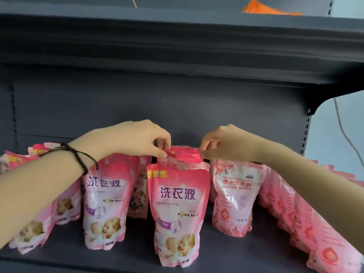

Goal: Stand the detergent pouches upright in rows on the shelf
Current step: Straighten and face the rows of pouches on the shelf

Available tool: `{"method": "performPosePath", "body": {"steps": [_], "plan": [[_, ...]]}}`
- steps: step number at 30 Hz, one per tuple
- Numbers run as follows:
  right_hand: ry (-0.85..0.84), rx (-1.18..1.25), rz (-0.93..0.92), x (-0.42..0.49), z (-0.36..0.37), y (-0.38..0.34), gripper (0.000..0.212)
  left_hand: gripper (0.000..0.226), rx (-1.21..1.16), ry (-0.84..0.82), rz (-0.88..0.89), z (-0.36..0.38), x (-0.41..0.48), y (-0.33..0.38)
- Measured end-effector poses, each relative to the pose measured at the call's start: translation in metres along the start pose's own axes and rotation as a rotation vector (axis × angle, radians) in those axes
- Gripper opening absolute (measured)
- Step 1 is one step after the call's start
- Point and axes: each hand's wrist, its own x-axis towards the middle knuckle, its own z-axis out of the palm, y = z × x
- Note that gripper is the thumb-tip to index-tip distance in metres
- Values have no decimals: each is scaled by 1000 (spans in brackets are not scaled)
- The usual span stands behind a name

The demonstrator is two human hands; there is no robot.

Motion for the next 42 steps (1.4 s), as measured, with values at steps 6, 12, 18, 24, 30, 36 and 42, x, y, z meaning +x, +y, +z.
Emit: {"method": "performPosePath", "body": {"steps": [6,12,18,24,30,36,42], "plan": [[-42,89,-24,32,13,18,7,16,-222,-30,48,17,18,-31],[-167,87,-26,33,36,21,3,11,-446,-112,96,36,26,-32],[-62,86,16,40,41,25,4,8,-439,-34,33,47,39,-28],[38,228,80,48,25,33,9,11,-550,75,-7,39,51,-36],[317,760,124,52,-14,35,15,18,-921,310,-32,-7,68,-23],[608,931,123,43,-48,46,12,17,-997,435,-19,-42,90,16],[719,1071,142,7,-53,67,11,18,-985,449,-25,-37,105,62]]}}
